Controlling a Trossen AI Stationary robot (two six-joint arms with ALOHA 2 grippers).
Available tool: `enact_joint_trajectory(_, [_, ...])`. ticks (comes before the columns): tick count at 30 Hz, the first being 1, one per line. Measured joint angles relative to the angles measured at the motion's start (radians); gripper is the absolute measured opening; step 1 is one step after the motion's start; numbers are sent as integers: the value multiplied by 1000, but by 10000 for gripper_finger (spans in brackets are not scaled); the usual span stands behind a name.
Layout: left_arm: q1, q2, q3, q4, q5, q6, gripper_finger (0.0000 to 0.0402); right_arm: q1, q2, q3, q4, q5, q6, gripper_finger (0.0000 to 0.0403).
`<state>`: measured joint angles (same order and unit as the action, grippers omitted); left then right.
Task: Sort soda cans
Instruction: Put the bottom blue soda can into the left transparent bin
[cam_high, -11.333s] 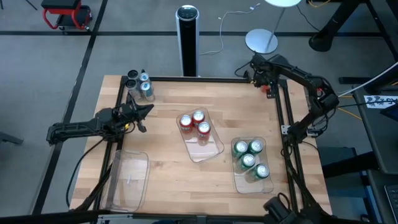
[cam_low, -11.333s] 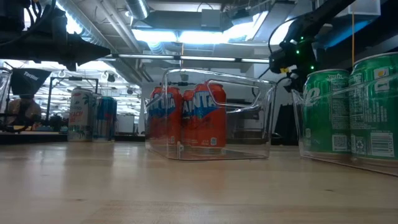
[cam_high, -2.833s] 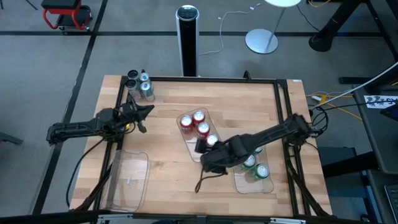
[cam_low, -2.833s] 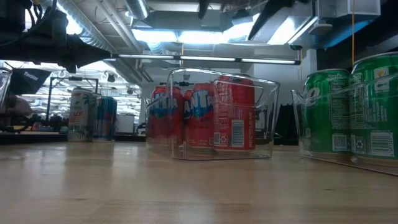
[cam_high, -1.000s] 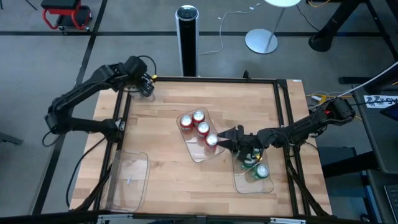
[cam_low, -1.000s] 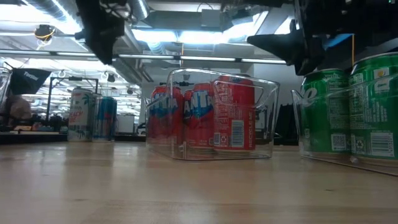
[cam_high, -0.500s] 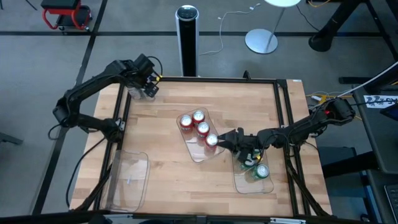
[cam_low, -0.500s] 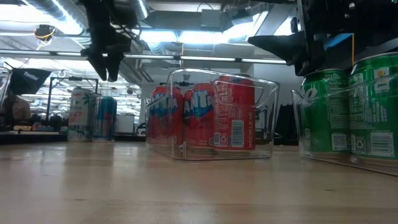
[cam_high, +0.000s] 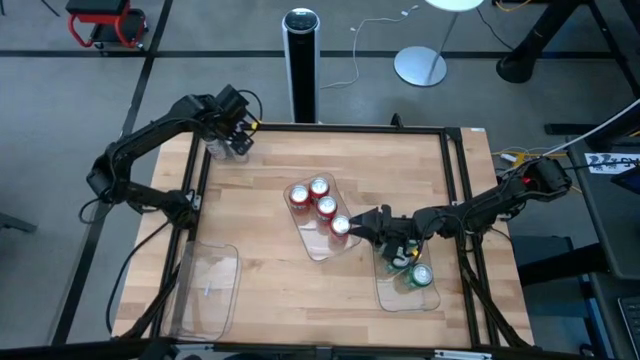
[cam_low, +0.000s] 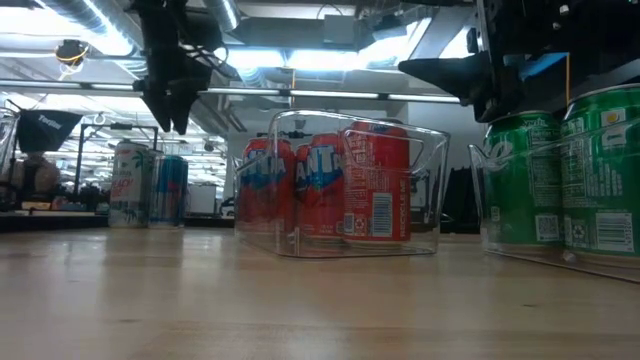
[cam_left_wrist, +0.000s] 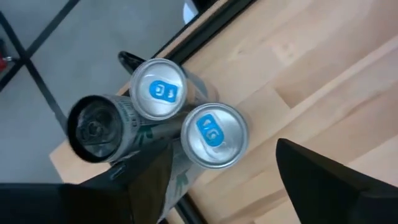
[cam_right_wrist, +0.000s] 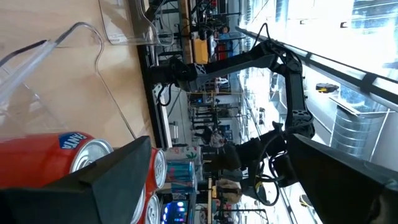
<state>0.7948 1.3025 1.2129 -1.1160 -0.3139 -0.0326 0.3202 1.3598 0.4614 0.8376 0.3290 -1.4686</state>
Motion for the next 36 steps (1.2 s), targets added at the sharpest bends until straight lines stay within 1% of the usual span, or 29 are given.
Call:
enact_joint_trajectory(3, [0, 0, 0, -3, -15, -5, 298, 0, 0, 0, 0, -1, 3, 376])
enact_joint_trajectory(10, [0, 0, 0, -4, -31, -9, 378, 0, 0, 0, -4, -9, 21, 376])
enact_joint_trajectory(12, [-2, 0, -4, 10, -33, -4, 394, 0, 0, 0, -8, -9, 21, 376])
enact_joint_trajectory(14, [-6, 0, -5, 5, -34, 13, 395, 0, 0, 0, -13, -9, 21, 376])
enact_joint_trajectory(17, [-15, 0, -7, 9, -34, -26, 387, 0, 0, 0, -18, -10, 22, 376])
enact_joint_trajectory(20, [-25, 0, -35, 27, -34, -48, 384, 0, 0, 0, -18, -11, 22, 376])
enact_joint_trajectory(21, [-25, 4, -45, 41, -33, -77, 384, 0, 0, 0, -18, -11, 22, 376])
enact_joint_trajectory(23, [-23, 19, -54, 65, -26, -140, 385, 0, 0, 0, -18, -11, 23, 376])
enact_joint_trajectory(25, [-23, 36, -55, 67, -23, -170, 386, 0, 0, 0, -18, -11, 23, 376])
enact_joint_trajectory(33, [-23, 111, -67, 58, -21, -208, 381, 0, 0, 0, -18, -12, 24, 376])
enact_joint_trajectory(36, [-22, 125, -69, 61, -63, -223, 381, 0, 0, 0, -19, -12, 24, 376])
